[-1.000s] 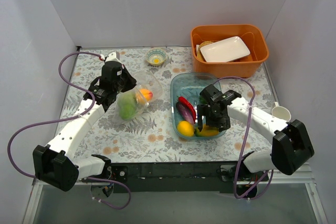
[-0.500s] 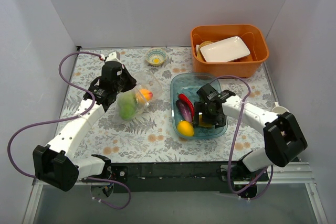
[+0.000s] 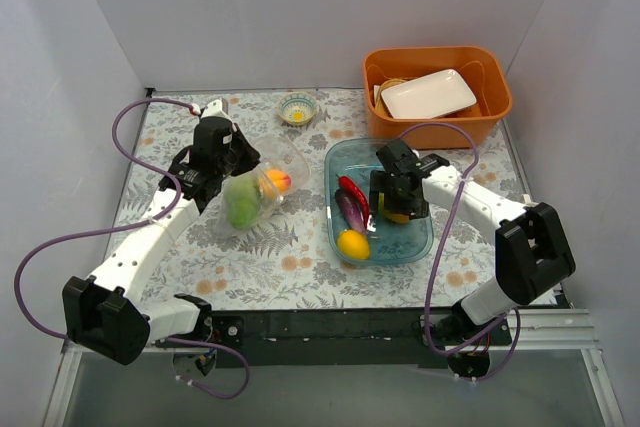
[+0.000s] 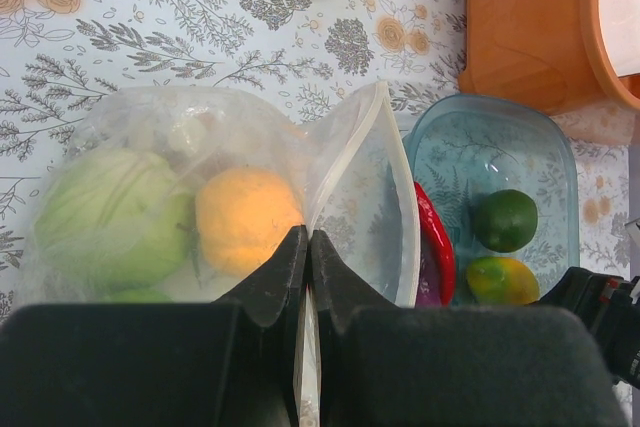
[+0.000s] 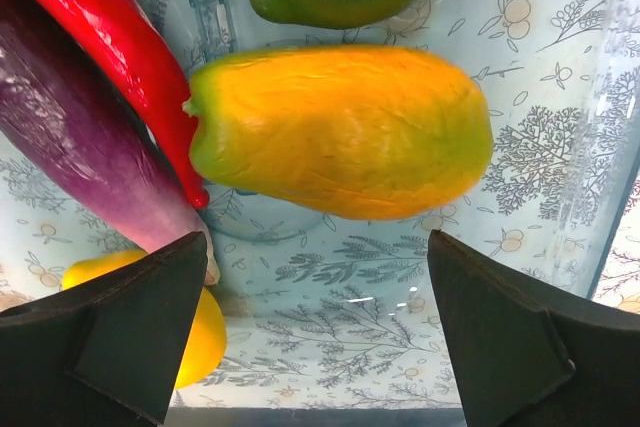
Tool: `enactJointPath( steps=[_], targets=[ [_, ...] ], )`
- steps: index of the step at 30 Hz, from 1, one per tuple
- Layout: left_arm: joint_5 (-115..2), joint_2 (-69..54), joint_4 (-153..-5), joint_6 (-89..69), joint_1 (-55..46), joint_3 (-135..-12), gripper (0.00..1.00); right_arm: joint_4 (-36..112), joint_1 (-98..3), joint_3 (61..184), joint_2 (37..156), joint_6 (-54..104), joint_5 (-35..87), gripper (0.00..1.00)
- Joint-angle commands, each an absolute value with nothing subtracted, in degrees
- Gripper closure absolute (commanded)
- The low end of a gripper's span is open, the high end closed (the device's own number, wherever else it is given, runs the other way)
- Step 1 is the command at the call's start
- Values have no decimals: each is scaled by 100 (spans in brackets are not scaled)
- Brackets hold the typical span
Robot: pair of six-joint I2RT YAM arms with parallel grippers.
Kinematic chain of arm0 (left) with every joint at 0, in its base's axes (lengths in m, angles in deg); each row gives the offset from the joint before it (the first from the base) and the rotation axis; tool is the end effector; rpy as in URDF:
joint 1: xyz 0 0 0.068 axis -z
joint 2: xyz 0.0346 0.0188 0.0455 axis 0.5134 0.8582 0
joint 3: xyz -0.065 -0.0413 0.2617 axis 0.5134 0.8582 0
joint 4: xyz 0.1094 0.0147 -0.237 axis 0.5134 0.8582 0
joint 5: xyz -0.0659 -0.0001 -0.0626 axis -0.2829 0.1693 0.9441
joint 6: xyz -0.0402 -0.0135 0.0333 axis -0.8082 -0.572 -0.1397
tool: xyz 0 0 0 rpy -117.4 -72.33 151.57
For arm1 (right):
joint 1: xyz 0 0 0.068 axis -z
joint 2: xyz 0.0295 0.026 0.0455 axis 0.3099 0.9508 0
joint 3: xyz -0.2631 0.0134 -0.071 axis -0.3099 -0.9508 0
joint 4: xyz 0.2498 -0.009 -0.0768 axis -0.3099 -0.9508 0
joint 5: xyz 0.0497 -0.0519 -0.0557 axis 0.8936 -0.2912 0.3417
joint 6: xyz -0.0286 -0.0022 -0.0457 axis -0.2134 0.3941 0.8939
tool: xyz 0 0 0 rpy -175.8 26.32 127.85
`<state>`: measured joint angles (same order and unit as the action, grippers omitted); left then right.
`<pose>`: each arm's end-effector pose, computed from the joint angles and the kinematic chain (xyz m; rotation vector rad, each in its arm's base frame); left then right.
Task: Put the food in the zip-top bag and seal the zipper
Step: Pick up the fake fruit from the bin.
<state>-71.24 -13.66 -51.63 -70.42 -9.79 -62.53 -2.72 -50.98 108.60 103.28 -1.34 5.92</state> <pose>0.2506 -0.0926 0.3274 -1.0347 2.0086 -0.8075 0.2537 0.1554 0.2226 0.0640 2.6979 0.0554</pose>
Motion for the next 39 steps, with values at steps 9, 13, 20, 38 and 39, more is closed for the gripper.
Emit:
enactJointPath(
  steps=[9,13,20,38,39],
  targets=[
    [-7118,-1480,-5116,-6943,-997,-6192,100,469,-5022,10976,9717,859,-109,2],
    [-7109,-1480,-5099,-6943,-997,-6175,100,733,-4952,11089,9698,1694,-145,2],
    [-7100,-1594,-5098,-7013,-997,-6122,100,934,-4793,10949,10278,2222,663,2],
    [-7021,-1568,-5072,-7013,-997,-6095,100,1146,-4723,10360,10437,2223,1314,7],
    [-7021,-1550,-5081,-7005,-997,-6104,100,1129,-4723,10369,10445,2223,1314,8]
  ],
)
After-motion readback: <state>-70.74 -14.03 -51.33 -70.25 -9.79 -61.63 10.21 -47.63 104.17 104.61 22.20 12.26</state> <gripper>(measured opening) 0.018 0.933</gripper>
